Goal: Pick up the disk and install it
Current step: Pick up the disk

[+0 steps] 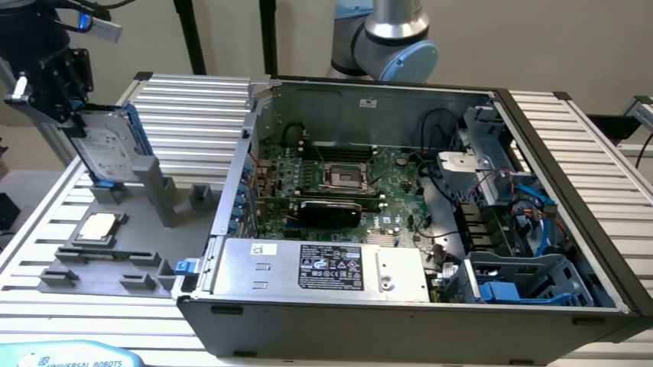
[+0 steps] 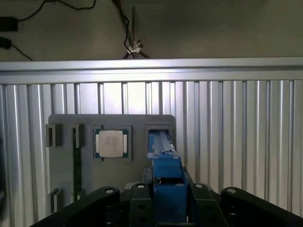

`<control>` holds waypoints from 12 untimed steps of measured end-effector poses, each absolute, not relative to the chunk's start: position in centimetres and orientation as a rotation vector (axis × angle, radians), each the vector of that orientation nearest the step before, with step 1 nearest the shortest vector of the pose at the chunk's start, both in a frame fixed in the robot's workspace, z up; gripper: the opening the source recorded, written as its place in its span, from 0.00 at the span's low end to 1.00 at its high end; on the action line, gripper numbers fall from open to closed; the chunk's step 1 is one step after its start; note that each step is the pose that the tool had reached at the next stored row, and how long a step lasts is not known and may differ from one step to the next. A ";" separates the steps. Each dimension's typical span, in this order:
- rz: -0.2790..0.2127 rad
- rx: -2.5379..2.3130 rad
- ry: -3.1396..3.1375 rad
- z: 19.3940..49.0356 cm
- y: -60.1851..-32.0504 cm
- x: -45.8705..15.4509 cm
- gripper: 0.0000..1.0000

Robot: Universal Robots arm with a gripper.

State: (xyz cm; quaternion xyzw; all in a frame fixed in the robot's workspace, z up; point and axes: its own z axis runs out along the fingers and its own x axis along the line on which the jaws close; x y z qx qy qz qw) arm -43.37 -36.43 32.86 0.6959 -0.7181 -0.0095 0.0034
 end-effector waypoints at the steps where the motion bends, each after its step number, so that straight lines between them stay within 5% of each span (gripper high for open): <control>1: -0.030 2.181 -2.251 33.3 -36.4 -43.4 0.33; 12: -0.030 2.182 -2.251 38.3 -36.4 -43.1 0.33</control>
